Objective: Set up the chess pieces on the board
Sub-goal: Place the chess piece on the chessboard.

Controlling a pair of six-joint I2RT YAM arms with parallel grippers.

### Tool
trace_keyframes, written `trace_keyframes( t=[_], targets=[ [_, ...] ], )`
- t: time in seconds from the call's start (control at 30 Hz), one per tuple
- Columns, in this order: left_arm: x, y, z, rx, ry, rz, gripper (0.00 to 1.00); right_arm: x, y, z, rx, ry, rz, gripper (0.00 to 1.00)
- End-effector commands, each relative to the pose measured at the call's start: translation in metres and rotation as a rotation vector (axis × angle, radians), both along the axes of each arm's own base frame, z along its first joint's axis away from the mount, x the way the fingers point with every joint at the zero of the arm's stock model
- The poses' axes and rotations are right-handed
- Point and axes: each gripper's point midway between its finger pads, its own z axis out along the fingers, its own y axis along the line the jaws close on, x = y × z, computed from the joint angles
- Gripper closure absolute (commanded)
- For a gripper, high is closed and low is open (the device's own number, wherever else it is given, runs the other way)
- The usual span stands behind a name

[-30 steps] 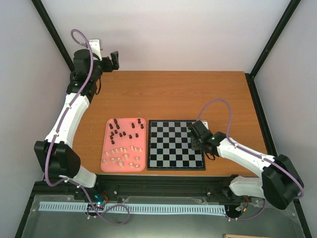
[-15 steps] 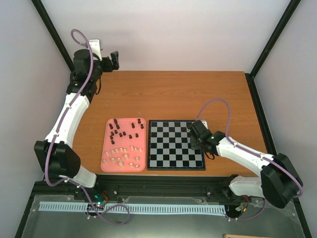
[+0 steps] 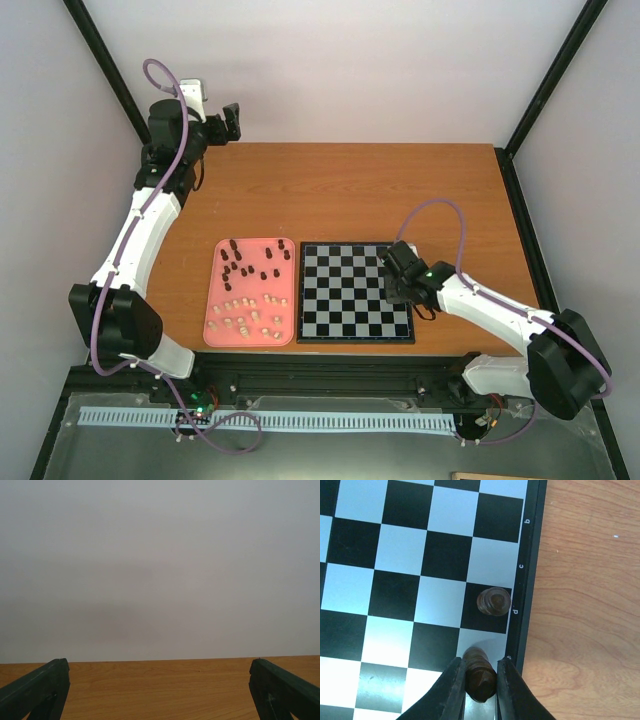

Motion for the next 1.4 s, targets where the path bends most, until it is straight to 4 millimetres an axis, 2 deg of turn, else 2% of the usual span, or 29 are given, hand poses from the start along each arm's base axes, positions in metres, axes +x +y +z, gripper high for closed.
trace_keyframes(
  t=[0.0,0.4,0.73,1.07,1.37],
  targets=[
    [-0.001,-0.003,0.023,-0.009,-0.054,-0.011,0.00,-0.002,-0.008,0.003,-0.050,0.025,-0.013,0.87],
    [0.000,-0.002,0.022,-0.006,-0.054,-0.006,0.00,0.007,-0.011,0.007,-0.081,-0.006,-0.025,0.87],
    [0.001,-0.002,0.020,-0.005,-0.050,-0.005,0.00,0.012,-0.001,0.003,-0.062,0.002,0.001,0.87],
    [0.001,-0.002,0.019,-0.006,-0.048,-0.005,0.00,0.006,-0.002,0.000,-0.057,0.022,0.005,0.86],
    [0.002,-0.002,0.019,-0.007,-0.046,-0.006,0.00,0.005,0.000,0.001,-0.042,0.019,0.013,0.65]
  ],
)
